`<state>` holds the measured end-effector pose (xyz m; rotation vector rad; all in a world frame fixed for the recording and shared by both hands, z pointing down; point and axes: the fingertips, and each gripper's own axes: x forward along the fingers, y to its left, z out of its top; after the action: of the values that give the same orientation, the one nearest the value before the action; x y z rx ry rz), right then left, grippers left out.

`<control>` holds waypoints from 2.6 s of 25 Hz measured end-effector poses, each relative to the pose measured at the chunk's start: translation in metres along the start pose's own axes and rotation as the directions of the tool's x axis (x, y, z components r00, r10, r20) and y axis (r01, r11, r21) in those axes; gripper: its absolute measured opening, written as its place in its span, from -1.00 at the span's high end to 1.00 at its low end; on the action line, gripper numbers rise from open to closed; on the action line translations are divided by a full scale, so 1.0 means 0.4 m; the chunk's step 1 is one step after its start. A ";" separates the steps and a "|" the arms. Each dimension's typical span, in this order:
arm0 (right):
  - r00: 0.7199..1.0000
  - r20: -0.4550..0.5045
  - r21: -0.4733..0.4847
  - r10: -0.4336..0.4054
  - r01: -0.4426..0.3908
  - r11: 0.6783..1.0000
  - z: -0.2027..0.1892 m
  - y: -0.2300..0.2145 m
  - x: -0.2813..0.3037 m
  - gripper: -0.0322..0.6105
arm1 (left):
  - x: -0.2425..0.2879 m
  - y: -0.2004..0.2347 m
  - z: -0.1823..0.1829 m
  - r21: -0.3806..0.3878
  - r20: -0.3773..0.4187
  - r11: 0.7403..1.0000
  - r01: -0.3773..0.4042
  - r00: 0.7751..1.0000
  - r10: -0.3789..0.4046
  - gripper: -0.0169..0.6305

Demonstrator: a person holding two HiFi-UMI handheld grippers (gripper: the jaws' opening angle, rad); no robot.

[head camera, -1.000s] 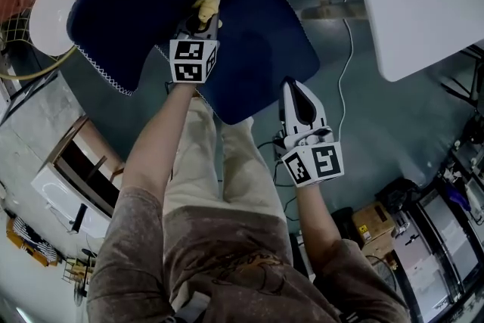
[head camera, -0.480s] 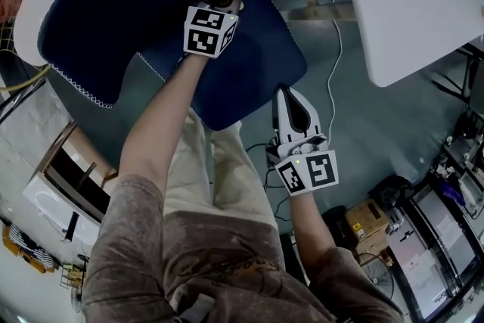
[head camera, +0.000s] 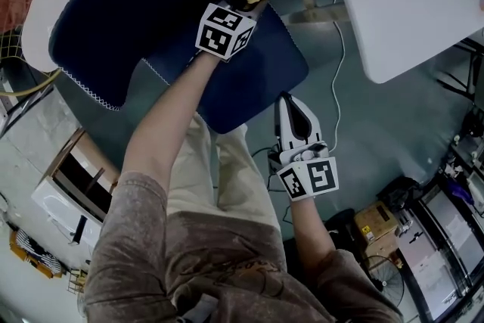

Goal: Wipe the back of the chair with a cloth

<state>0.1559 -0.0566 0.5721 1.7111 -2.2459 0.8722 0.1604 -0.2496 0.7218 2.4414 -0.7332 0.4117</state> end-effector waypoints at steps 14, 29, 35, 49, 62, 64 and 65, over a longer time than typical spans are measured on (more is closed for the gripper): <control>0.999 0.039 -0.028 0.031 -0.030 0.999 0.147 0.079 -0.124 0.82 | -0.445 -0.141 0.223 -0.077 0.122 0.990 -0.115 0.985 0.123 0.74; 0.981 0.141 -0.162 0.135 -0.111 0.981 0.408 0.264 -0.284 0.82 | -0.844 -0.364 0.463 0.013 0.171 0.992 -0.128 0.977 0.124 0.74; 0.966 0.201 -0.222 0.164 -0.118 0.968 0.494 0.321 -0.336 0.82 | -0.917 -0.430 0.530 0.086 0.186 0.989 -0.117 0.978 0.100 0.74; 0.955 0.237 -0.280 0.178 -0.109 0.954 0.530 0.349 -0.458 0.82 | -1.021 -0.588 0.571 0.188 0.203 0.980 -0.059 0.979 0.020 0.74; 0.923 0.282 -0.367 0.264 -0.150 0.918 0.523 0.402 -0.470 0.82 | -1.115 -0.590 0.542 0.239 0.357 0.966 -0.099 0.934 0.007 0.74; 0.917 0.275 -0.387 0.288 -0.169 0.906 0.520 0.408 -0.468 0.82 | -1.111 -0.589 0.530 0.238 0.357 0.966 -0.105 0.934 0.013 0.74; 0.916 0.273 -0.389 0.293 -0.173 0.905 0.519 0.407 -0.469 0.82 | -1.108 -0.590 0.524 0.232 0.358 0.967 -0.109 0.933 0.019 0.74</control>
<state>0.1058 0.0085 0.2592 1.5202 -2.6653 0.1887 -0.0321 -0.0250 0.2651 2.7743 -0.9635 0.0871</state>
